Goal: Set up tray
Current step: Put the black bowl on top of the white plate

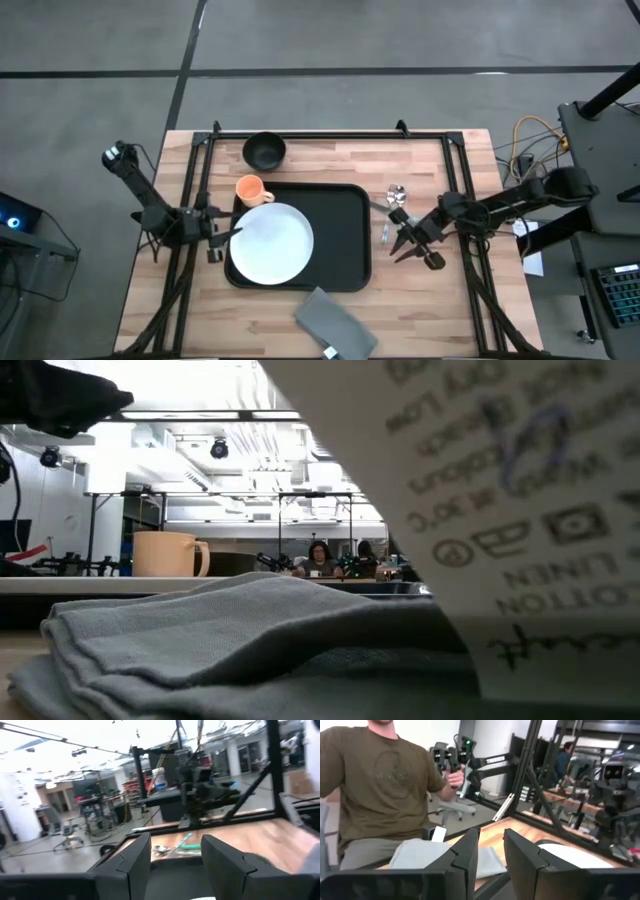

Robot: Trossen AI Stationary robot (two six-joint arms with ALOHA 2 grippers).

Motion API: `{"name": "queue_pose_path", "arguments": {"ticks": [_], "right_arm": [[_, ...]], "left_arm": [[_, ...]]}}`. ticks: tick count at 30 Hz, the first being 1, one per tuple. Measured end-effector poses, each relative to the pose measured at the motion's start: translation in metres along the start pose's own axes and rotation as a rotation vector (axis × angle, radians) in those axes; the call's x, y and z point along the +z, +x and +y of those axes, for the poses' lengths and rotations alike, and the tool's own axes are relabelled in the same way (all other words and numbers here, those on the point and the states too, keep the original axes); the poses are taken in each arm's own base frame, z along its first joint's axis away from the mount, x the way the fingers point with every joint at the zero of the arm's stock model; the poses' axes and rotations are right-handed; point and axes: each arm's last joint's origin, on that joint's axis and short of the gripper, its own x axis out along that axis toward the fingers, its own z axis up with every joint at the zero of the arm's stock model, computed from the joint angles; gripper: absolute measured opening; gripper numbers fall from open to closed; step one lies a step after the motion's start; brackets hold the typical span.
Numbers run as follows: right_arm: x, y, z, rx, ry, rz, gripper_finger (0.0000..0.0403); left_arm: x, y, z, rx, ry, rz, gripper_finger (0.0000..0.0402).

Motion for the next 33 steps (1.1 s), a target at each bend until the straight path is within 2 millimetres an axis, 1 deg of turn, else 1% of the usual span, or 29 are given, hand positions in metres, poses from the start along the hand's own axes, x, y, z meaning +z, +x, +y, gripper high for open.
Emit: {"name": "queue_pose_path", "arguments": {"ticks": [5,10,14,19,26,30,33], "right_arm": [[-0.002,-0.010,0.008,-0.002,-0.009,-0.014,0.0073],[-0.007,-0.023,0.017,-0.003,-0.007,-0.022,0.0068],[-0.003,-0.028,0.019,-0.012,0.030,-0.037,0.0072],[-0.004,-0.032,0.020,-0.097,0.081,0.016,0.0081],[-0.005,-0.036,0.023,-0.101,0.058,0.055,0.0089],[-0.010,-0.036,0.023,-0.096,0.075,0.095,0.0088],[-0.010,-0.036,0.023,-0.096,0.077,0.097,0.0082]], "left_arm": [[0.008,0.006,0.006,0.063,-0.013,0.002,0.0155],[0.022,0.015,0.016,0.161,-0.030,0.001,0.0155],[0.025,0.022,0.025,0.250,-0.003,0.013,0.0155],[0.022,0.030,0.037,0.379,0.008,0.043,0.0155],[0.020,0.049,0.053,0.511,0.102,0.185,0.0155],[0.023,0.067,0.063,0.461,0.110,0.273,0.0155],[0.025,0.082,0.073,0.443,0.099,0.396,0.0155]]}}
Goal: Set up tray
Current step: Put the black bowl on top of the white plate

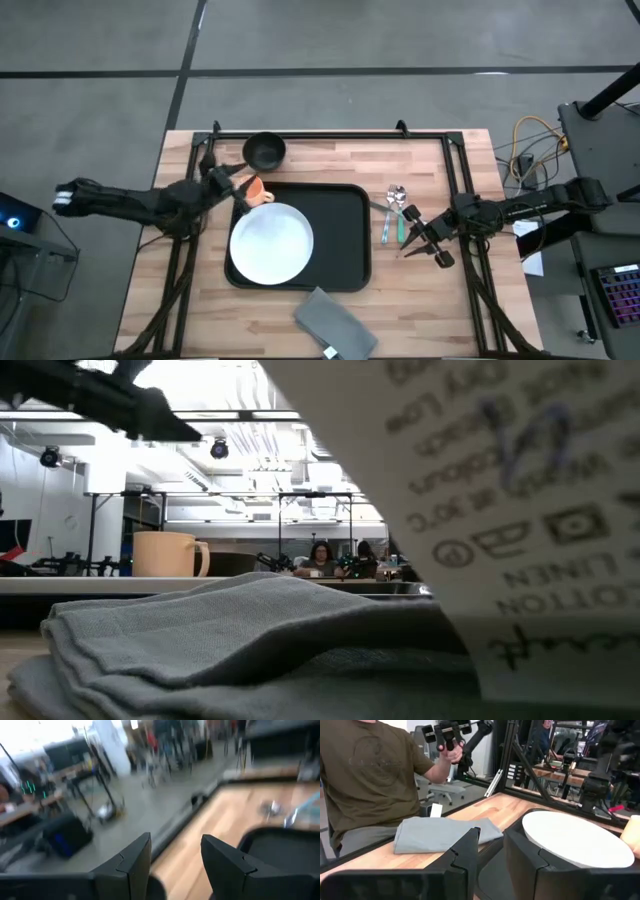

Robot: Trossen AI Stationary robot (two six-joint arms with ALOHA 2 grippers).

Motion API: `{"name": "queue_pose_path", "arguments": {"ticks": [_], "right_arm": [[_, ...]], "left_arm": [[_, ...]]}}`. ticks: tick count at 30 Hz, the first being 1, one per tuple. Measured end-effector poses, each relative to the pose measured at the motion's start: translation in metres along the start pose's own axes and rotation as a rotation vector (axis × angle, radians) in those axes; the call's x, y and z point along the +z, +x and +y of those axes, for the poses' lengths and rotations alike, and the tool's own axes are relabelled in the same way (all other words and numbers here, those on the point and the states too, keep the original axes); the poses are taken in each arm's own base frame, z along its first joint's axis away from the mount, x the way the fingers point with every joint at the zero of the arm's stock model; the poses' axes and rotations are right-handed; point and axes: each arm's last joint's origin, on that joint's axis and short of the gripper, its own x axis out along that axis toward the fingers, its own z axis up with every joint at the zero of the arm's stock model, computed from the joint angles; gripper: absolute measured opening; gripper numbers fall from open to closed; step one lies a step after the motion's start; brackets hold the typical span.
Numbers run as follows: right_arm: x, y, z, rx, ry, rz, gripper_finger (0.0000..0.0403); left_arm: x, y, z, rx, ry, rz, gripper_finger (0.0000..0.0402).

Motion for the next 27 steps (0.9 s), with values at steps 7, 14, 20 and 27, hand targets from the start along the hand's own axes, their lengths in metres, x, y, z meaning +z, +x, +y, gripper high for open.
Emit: {"name": "queue_pose_path", "arguments": {"ticks": [7,14,20,27], "right_arm": [[0.000,0.000,0.000,-0.001,0.003,0.000,0.0069],[0.000,0.000,0.000,-0.001,-0.001,-0.002,0.0074],[0.000,0.000,0.000,-0.001,-0.013,-0.001,0.0084],[-0.001,0.000,0.000,0.000,-0.026,0.005,0.0084]], "left_arm": [[0.020,0.037,0.014,-0.037,-0.012,0.261,0.0155],[0.019,0.074,0.025,-0.070,-0.026,0.380,0.0155],[0.002,0.106,0.040,-0.187,-0.094,0.528,0.0155],[-0.019,0.138,0.061,-0.214,-0.185,0.633,0.0155]]}}
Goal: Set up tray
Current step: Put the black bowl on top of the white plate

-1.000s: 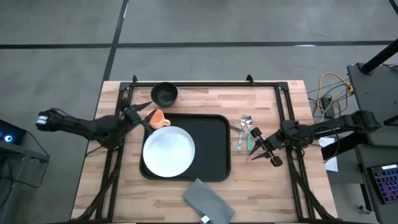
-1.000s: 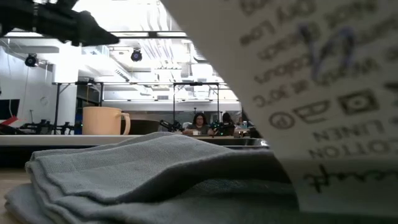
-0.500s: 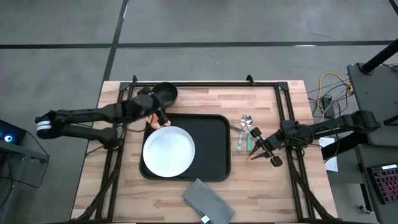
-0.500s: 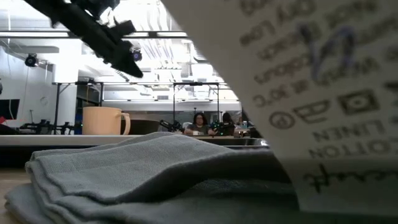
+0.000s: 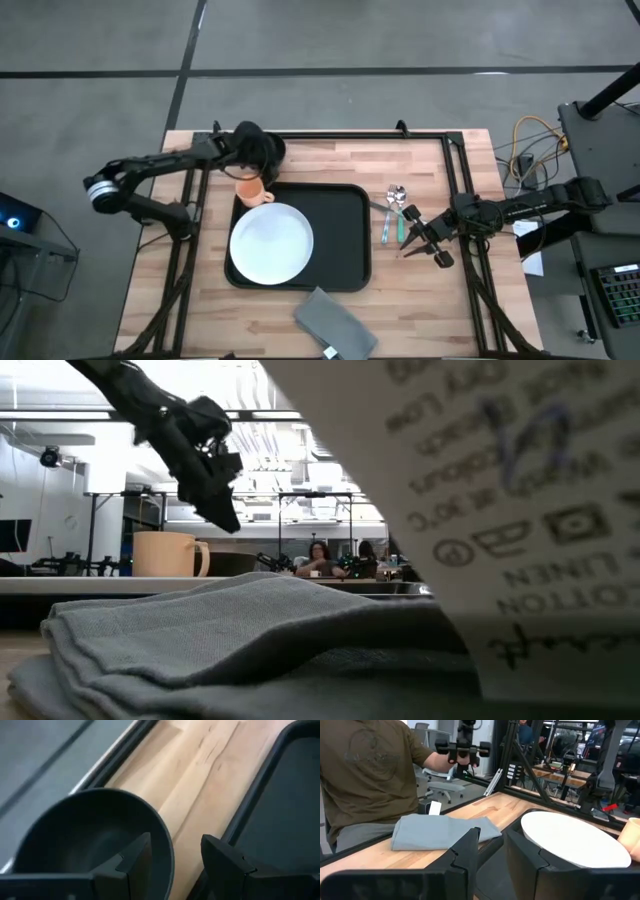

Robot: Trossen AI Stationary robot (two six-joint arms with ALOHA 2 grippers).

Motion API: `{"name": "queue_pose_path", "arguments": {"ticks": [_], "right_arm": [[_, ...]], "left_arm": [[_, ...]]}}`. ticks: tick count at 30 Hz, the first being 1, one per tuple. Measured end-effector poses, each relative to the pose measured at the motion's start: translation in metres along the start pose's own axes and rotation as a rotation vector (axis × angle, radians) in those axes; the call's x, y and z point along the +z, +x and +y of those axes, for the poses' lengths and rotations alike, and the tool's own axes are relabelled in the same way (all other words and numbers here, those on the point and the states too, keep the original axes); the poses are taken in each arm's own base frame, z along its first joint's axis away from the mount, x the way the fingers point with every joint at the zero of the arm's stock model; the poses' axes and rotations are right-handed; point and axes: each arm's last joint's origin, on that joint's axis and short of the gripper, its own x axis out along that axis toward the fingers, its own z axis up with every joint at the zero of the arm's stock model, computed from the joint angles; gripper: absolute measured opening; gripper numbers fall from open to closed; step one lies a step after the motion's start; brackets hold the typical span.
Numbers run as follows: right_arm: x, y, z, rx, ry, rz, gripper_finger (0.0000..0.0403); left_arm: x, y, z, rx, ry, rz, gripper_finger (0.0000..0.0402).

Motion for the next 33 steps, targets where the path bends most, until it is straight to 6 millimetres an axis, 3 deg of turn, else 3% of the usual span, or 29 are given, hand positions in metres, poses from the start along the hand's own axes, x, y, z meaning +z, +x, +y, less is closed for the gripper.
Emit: {"name": "queue_pose_path", "arguments": {"ticks": [10,21,24,28,33], "right_arm": [[0.000,0.000,0.000,0.000,0.007,0.002,0.0068],[-0.001,0.000,0.000,0.001,0.015,0.008,0.0085],[-0.001,0.000,0.000,0.001,0.016,0.008,0.0087],[-0.001,0.000,0.000,0.001,0.015,0.007,0.0082],[-0.001,0.000,0.000,0.001,0.016,0.007,0.0072]], "left_arm": [[-0.004,0.035,0.008,0.006,-0.016,0.097,0.0155],[-0.011,0.049,0.008,0.033,-0.003,0.152,0.0151],[-0.011,0.049,0.008,0.034,0.007,0.152,0.0117],[-0.012,0.048,0.008,0.031,0.013,0.165,0.0023],[-0.012,0.048,0.008,0.029,0.069,0.165,0.0003]]}}
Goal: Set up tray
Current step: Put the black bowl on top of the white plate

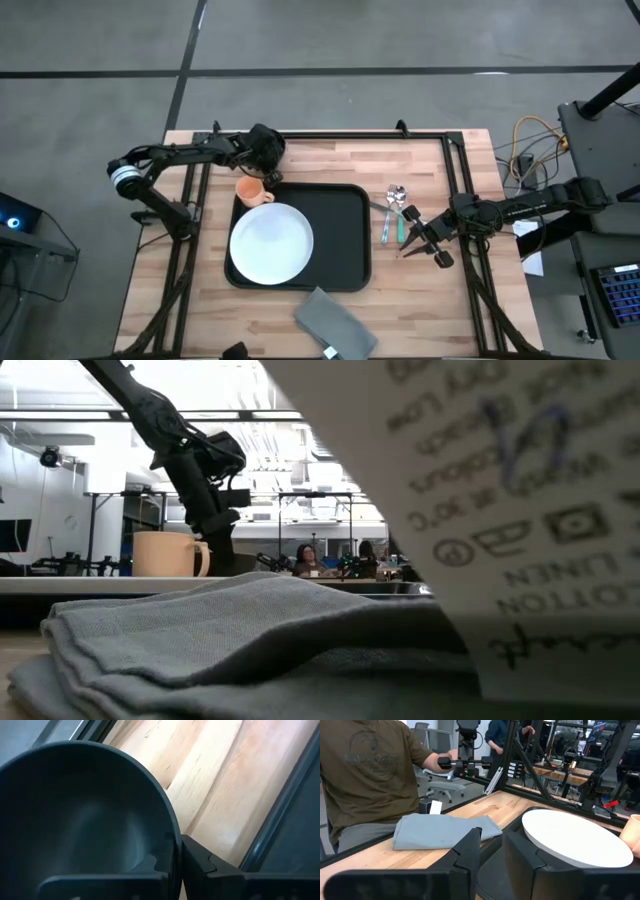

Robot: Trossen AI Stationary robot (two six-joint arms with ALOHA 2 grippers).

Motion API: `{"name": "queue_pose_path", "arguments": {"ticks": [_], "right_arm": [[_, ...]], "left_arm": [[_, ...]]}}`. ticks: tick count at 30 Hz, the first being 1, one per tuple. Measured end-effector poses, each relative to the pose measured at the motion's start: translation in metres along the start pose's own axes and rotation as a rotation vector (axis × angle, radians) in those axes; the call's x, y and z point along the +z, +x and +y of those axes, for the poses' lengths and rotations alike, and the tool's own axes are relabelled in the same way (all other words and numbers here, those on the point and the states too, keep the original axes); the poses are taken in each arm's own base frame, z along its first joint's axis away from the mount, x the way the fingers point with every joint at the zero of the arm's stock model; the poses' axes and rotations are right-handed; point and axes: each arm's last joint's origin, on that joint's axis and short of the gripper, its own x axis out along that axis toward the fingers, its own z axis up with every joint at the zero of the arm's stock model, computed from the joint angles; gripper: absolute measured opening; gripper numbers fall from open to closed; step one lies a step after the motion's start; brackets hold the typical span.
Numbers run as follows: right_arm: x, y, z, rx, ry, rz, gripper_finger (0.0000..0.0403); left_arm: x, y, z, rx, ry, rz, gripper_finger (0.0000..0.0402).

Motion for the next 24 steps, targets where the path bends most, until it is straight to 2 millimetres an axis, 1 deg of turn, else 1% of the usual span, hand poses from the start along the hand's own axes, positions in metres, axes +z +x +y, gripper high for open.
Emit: {"name": "queue_pose_path", "arguments": {"ticks": [5,10,14,18,21,24], "right_arm": [[0.000,0.000,0.000,0.000,0.000,0.000,0.0068],[0.000,0.000,0.000,0.000,0.000,0.000,0.0074],[0.000,0.000,0.000,0.001,-0.001,0.000,0.0081],[0.000,0.000,0.000,0.001,-0.001,0.000,0.0086],[0.000,0.000,0.000,0.001,-0.001,0.000,0.0086],[0.000,0.000,0.000,0.001,-0.001,-0.001,0.0082]], "left_arm": [[0.004,-0.003,0.000,-0.003,0.030,0.006,0.0002],[0.017,-0.012,-0.001,-0.010,0.100,0.001,0.0001],[0.029,-0.024,-0.007,-0.037,0.157,0.041,0.0001],[0.041,-0.039,-0.025,-0.080,0.226,0.053,0.0001],[0.050,-0.050,-0.045,-0.113,0.287,0.013,0.0001],[0.053,-0.059,-0.068,-0.155,0.343,-0.021,0.0000]]}}
